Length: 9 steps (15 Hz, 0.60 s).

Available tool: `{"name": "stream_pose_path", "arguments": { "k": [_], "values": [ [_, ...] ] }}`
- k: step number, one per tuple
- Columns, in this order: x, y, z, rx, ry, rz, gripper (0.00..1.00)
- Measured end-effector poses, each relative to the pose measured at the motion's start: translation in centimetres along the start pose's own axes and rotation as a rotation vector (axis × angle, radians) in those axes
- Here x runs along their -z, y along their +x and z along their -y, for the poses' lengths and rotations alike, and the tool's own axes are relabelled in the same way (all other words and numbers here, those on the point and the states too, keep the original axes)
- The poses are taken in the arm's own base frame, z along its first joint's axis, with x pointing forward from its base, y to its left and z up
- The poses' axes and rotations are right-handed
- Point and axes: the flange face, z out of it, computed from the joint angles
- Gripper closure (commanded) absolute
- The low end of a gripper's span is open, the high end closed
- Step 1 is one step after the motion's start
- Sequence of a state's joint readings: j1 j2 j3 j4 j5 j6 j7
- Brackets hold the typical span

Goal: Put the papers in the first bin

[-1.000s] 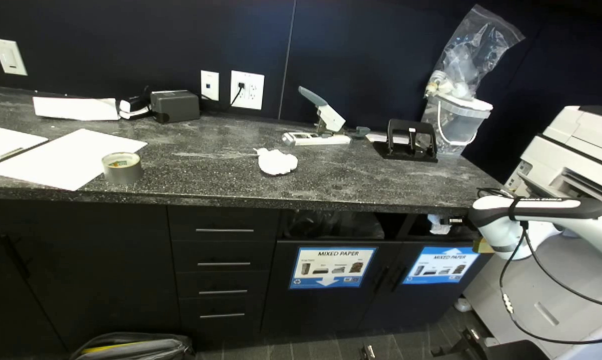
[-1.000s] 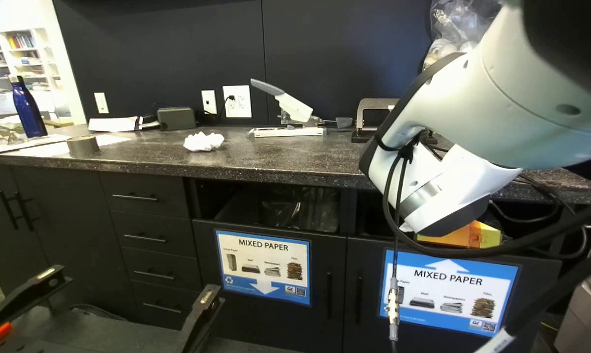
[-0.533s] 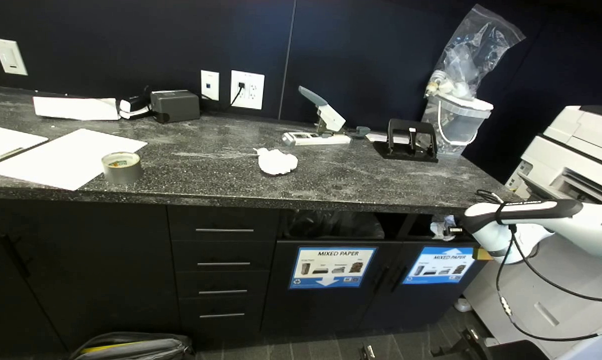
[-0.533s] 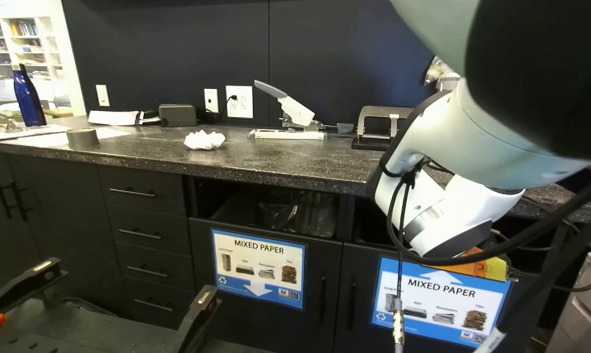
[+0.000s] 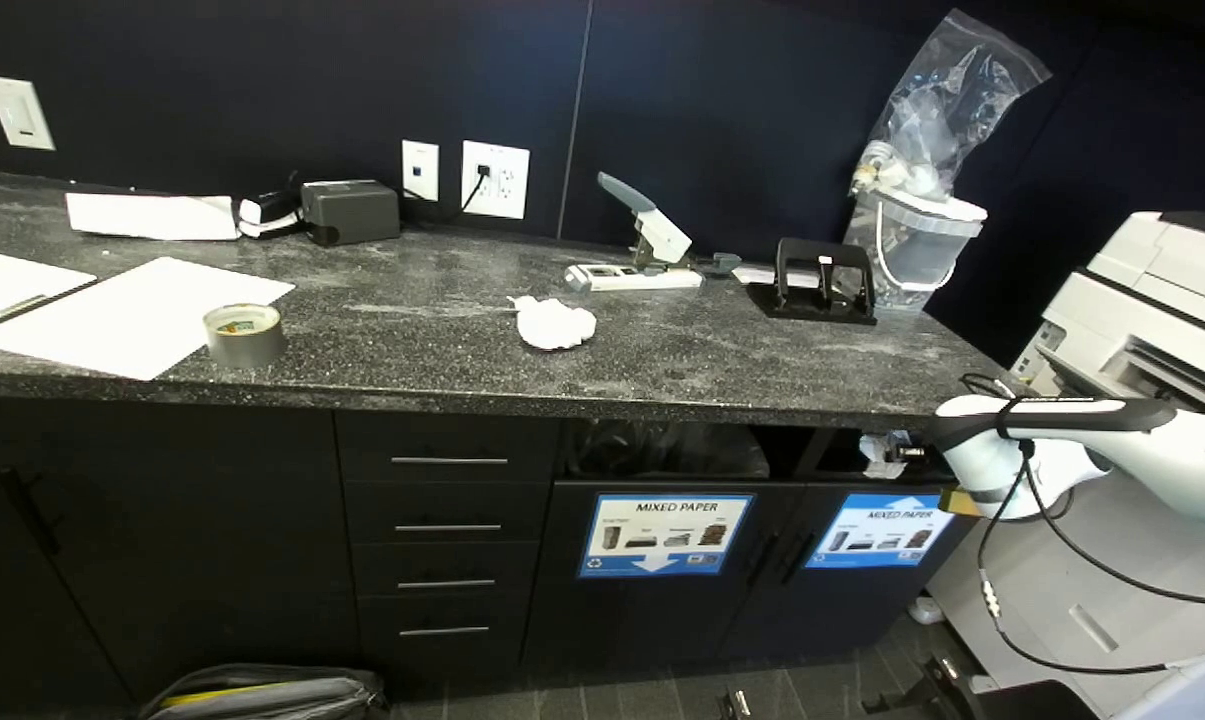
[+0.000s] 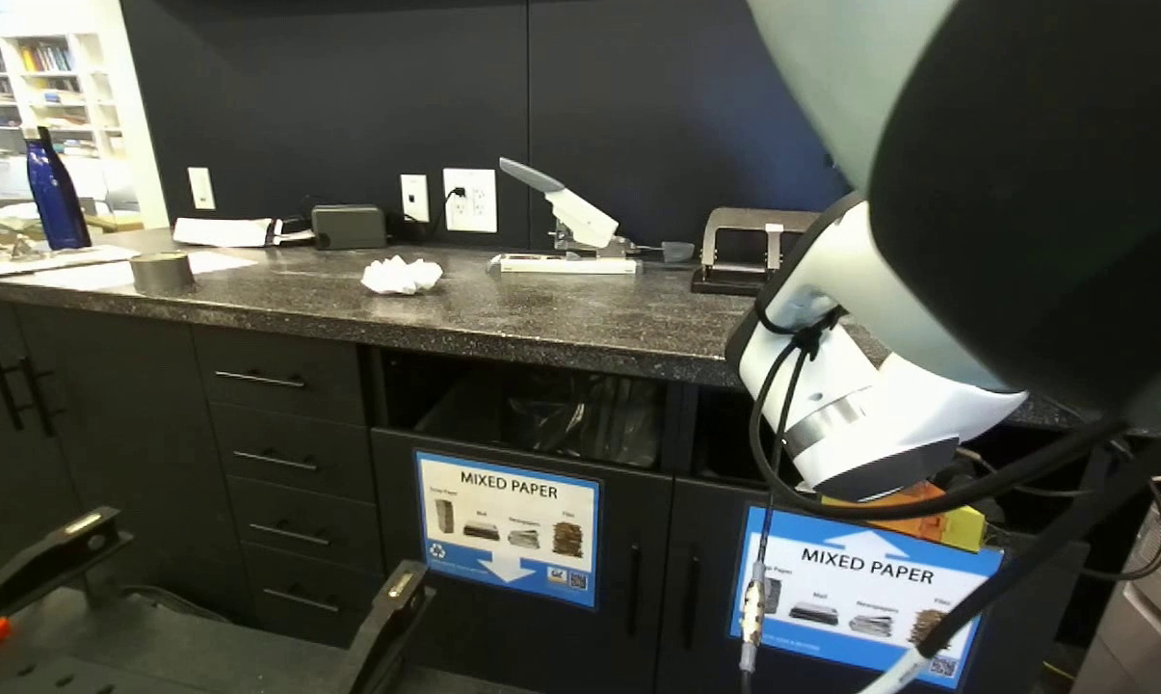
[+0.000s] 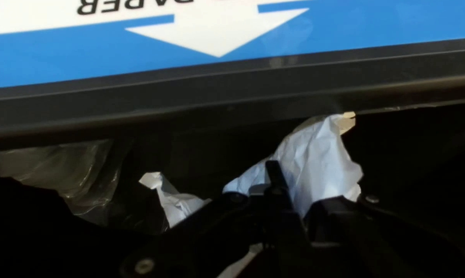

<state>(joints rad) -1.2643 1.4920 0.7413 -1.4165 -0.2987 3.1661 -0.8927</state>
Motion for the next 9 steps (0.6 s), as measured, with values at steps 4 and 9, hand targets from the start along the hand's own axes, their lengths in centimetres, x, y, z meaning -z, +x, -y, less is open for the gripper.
{"name": "stream_pose_path", "arguments": {
  "k": [4,9],
  "values": [
    [0.36,0.0,-0.44,-0.03,0.004,-0.012,0.54],
    [0.26,-0.09,-0.18,-0.039,0.017,-0.017,0.16]
  ]
}}
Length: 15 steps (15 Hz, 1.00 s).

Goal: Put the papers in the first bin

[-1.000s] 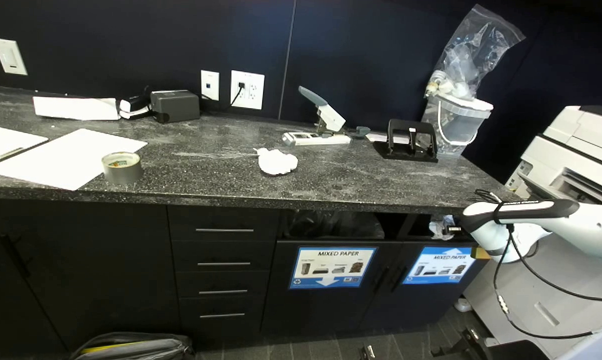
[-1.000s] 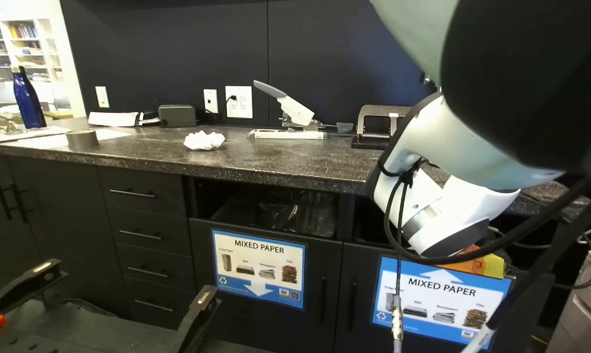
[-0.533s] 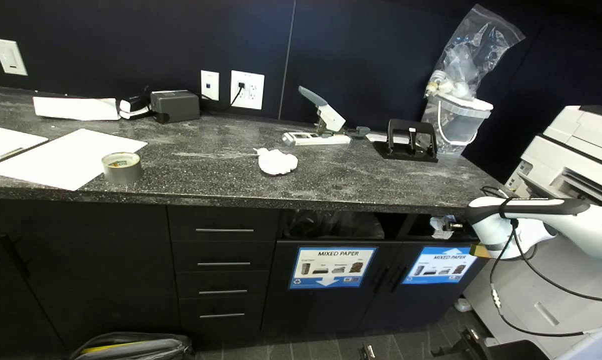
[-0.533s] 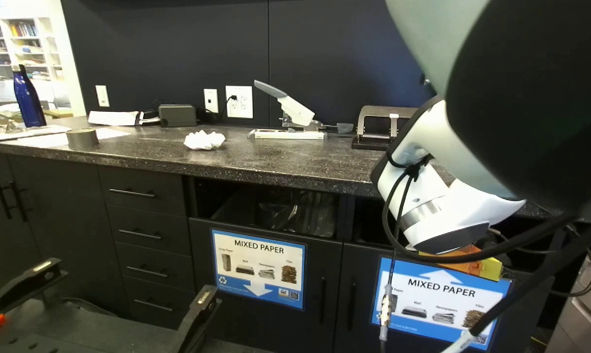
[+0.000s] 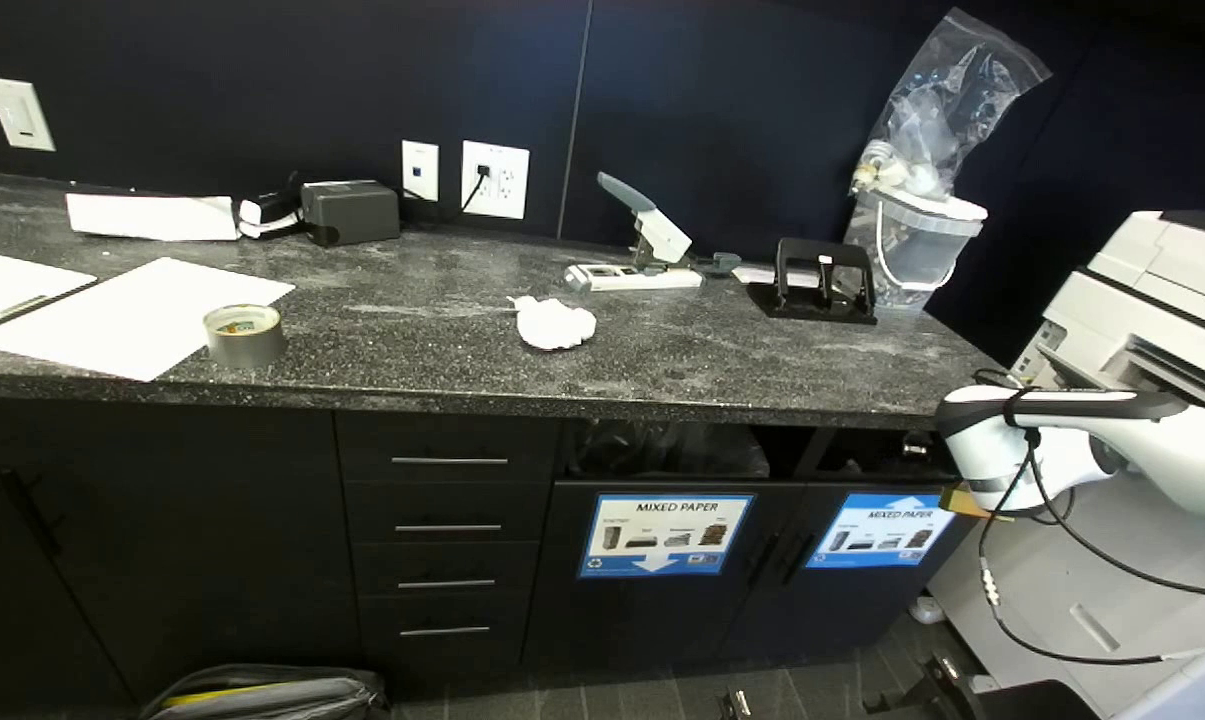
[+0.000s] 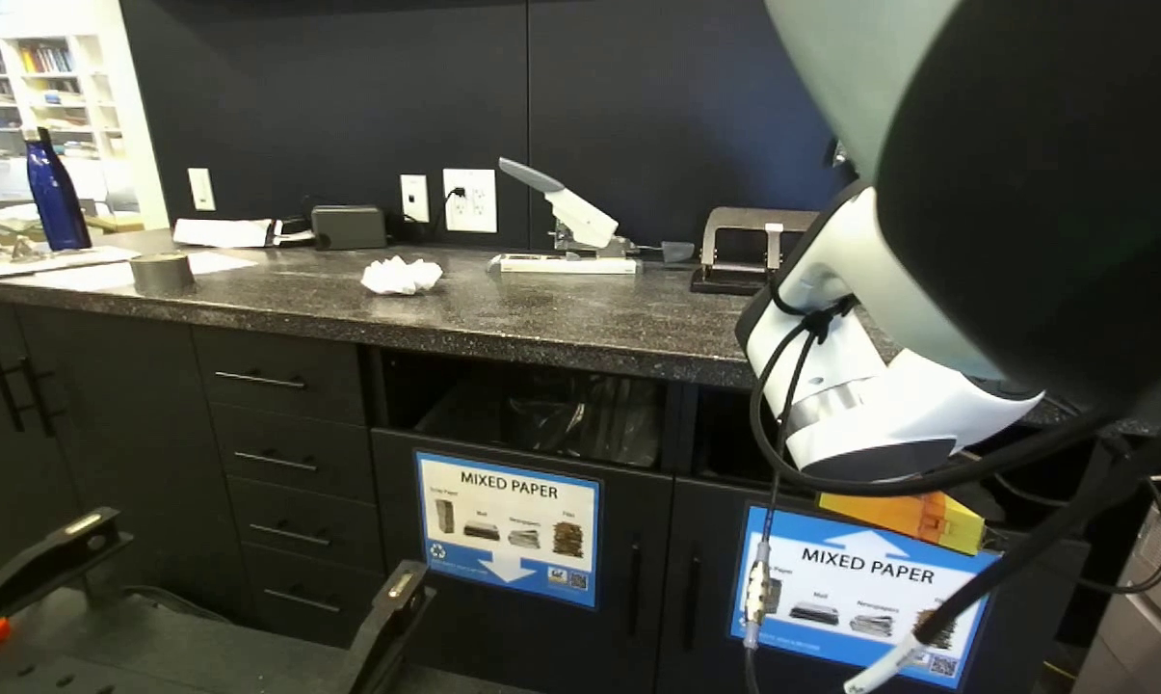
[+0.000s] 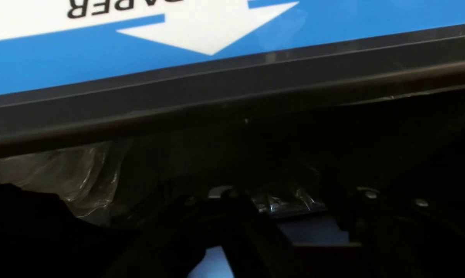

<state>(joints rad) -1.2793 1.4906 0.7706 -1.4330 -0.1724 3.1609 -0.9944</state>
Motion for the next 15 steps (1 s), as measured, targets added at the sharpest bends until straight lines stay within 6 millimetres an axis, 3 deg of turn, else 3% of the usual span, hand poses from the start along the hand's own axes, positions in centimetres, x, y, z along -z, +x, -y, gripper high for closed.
{"name": "stream_pose_path", "arguments": {
  "k": [1,3,8,12,15],
  "values": [
    [0.0,0.0,0.1,0.007,0.004,0.002,0.07],
    [-0.2,-0.4,0.0,0.035,0.01,0.02,0.0],
    [0.5,-1.6,-1.2,0.12,-0.055,0.059,0.0],
    [2.4,-0.2,-0.3,0.175,-0.075,0.059,0.0],
    [4.9,0.5,-0.4,0.121,-0.137,0.115,0.0]
  ]
}}
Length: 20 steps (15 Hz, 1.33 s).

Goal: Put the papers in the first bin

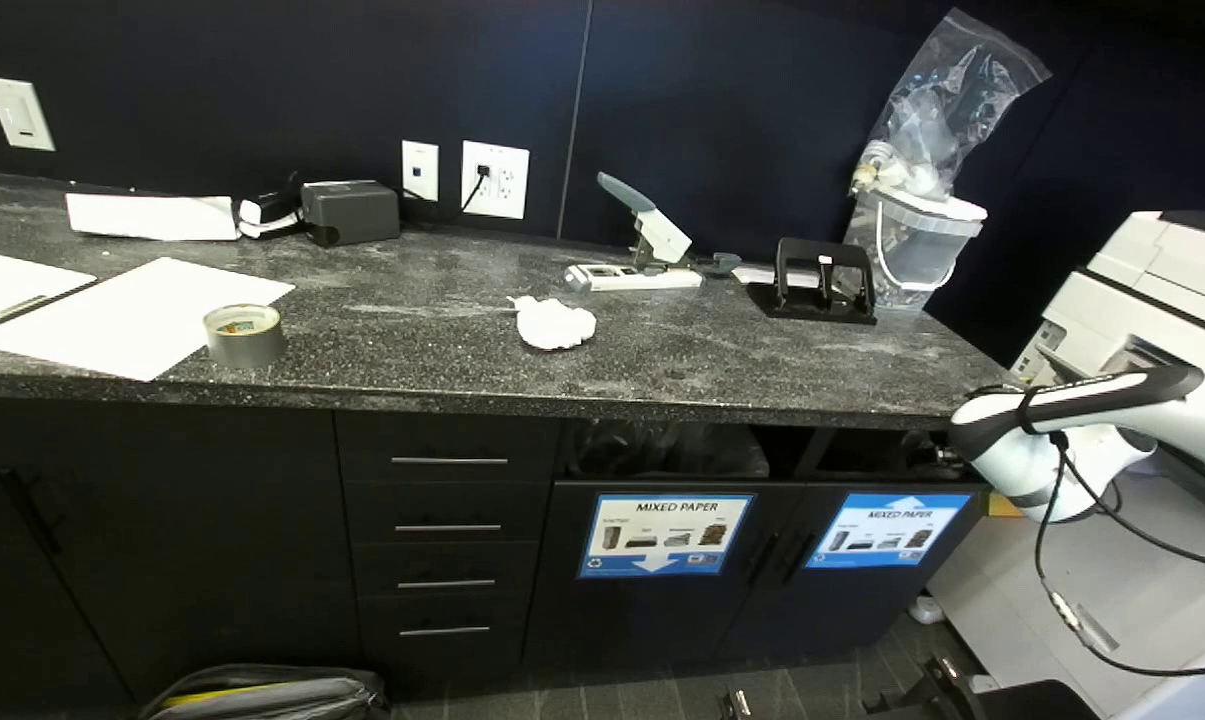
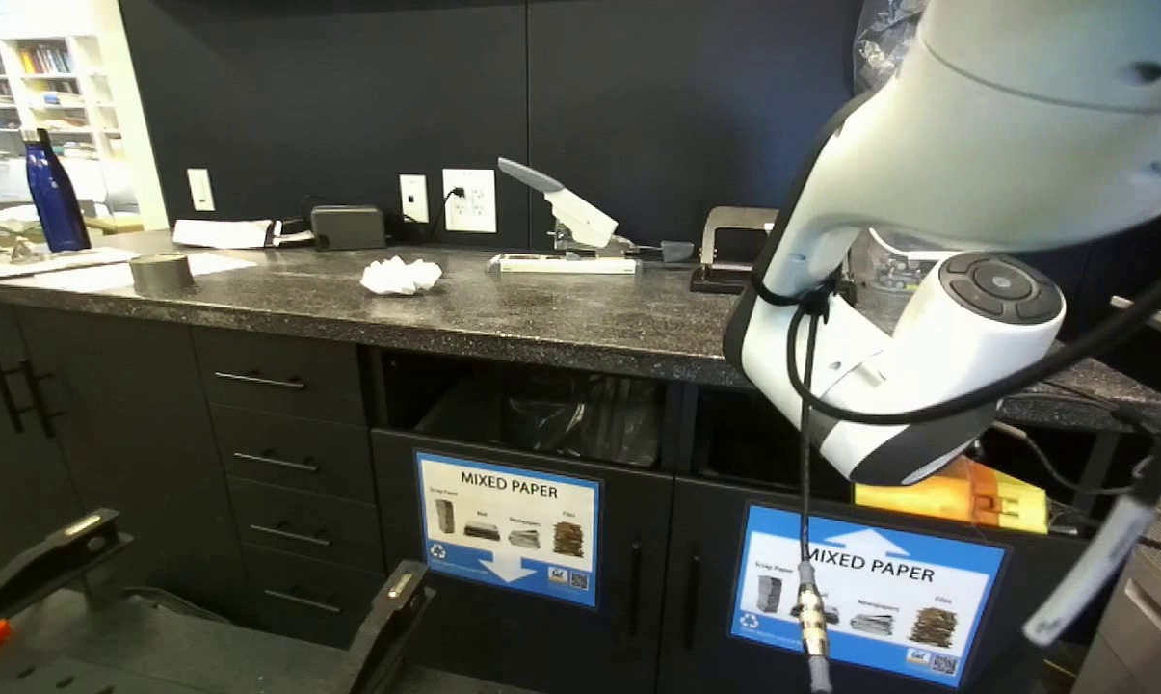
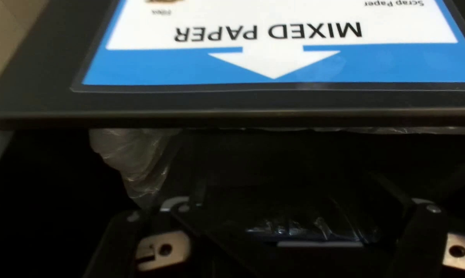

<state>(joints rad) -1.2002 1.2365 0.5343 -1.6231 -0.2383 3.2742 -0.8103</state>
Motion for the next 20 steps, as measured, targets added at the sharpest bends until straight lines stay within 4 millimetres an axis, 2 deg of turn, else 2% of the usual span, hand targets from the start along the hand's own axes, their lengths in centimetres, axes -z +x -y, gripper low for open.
{"name": "stream_pose_path", "arguments": {
  "k": [4,6,9,12,15,18,20],
  "values": [
    [3.6,1.0,-0.9,-0.071,-0.12,0.15,0.0],
    [5.4,2.3,0.1,-0.072,-0.151,0.234,0.0],
    [8.6,5.0,3.1,-0.039,-0.155,0.332,0.0],
    [12.0,8.0,7.0,0.015,-0.128,0.4,0.0],
    [15.4,11.4,11.8,0.084,-0.079,0.436,0.0],
    [18.5,15.1,18.2,0.187,0.015,0.436,0.0],
    [20.2,17.6,23.6,0.265,0.107,0.434,0.0]
  ]
}}
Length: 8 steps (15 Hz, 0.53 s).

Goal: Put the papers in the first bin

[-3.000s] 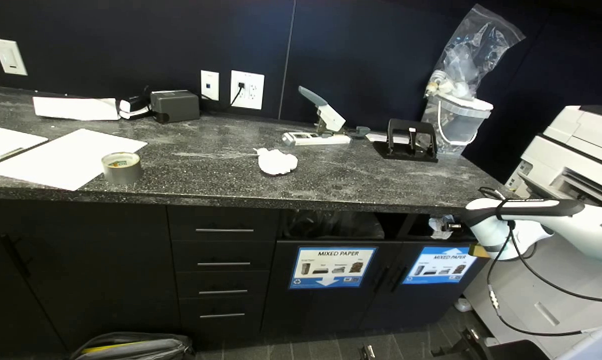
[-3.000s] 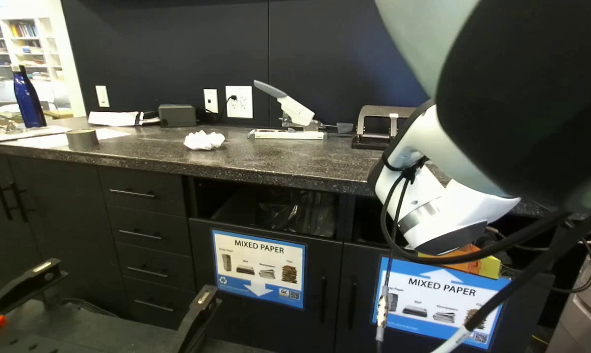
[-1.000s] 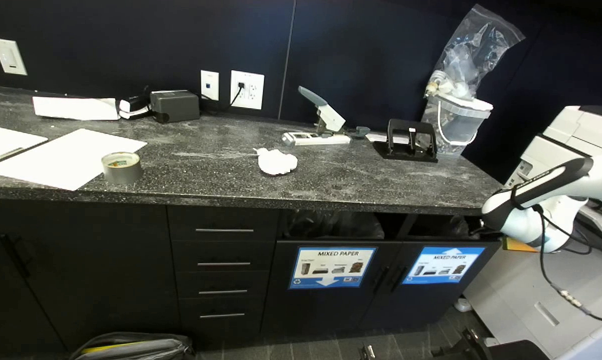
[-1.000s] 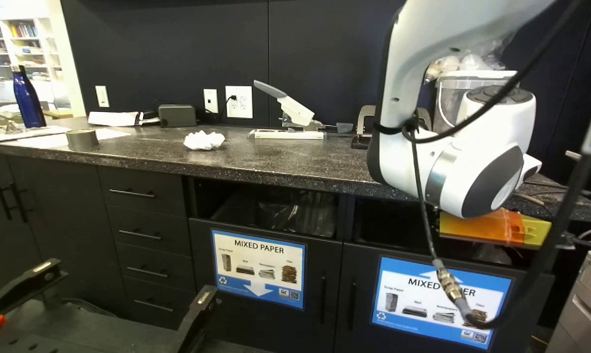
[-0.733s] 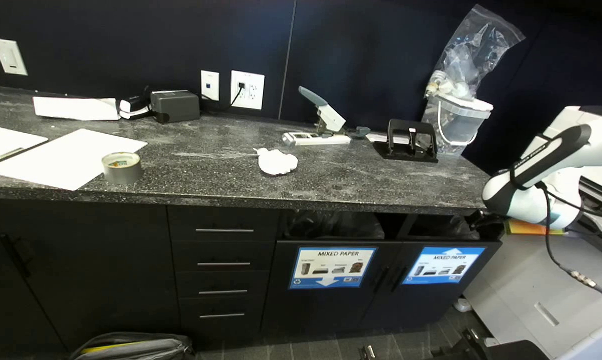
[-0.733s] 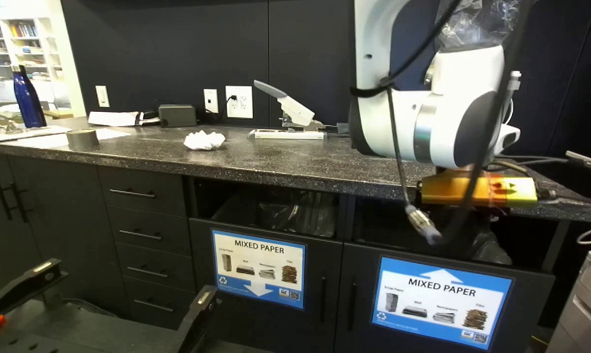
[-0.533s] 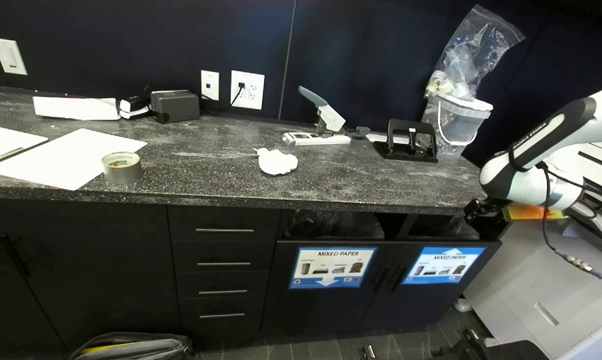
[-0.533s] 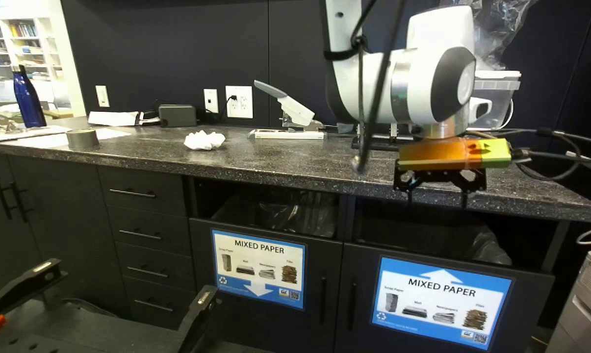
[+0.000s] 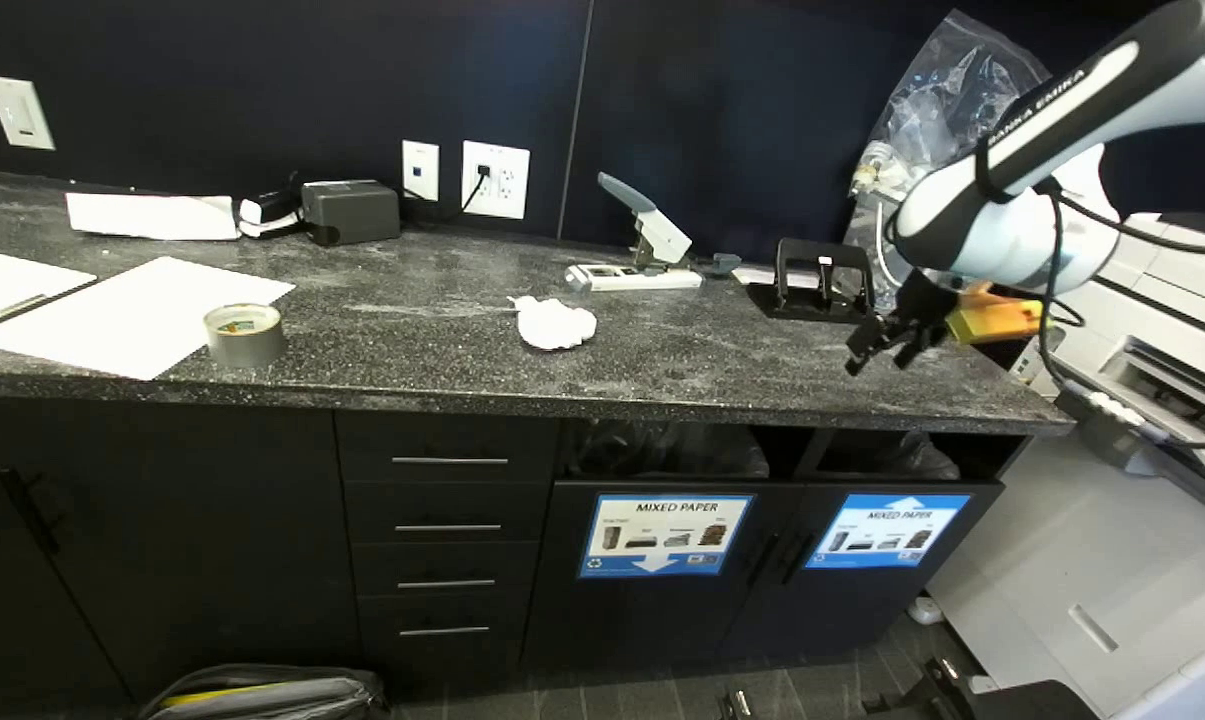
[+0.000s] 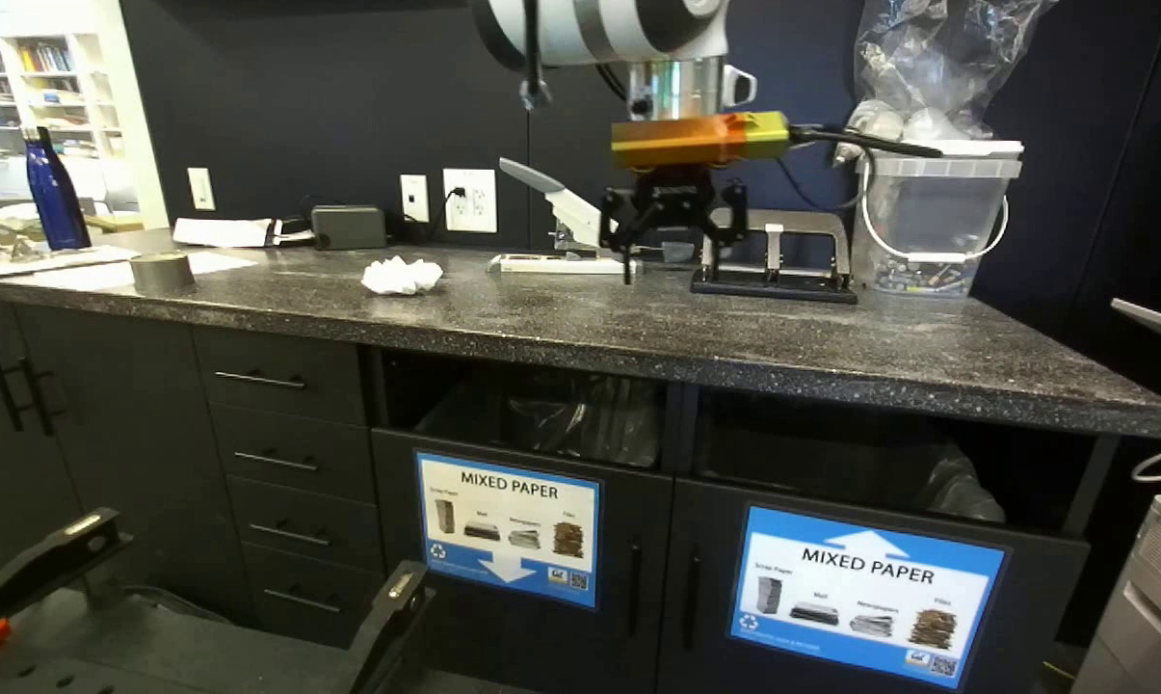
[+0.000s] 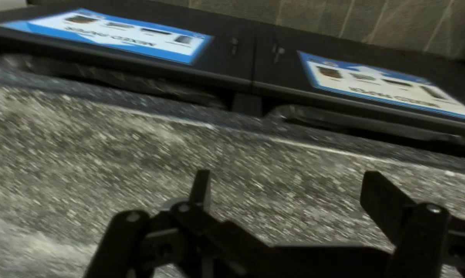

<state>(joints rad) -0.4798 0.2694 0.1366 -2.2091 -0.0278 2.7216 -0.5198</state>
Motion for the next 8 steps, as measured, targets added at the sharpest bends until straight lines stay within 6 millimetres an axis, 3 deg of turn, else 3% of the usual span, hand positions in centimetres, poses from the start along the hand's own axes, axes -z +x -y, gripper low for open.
{"name": "stream_pose_path", "arguments": {
  "k": [4,8],
  "values": [
    [3.1,5.3,9.8,0.177,0.131,0.0,0.0],
    [2.8,8.5,15.4,0.327,0.215,-0.018,0.0]
  ]
}}
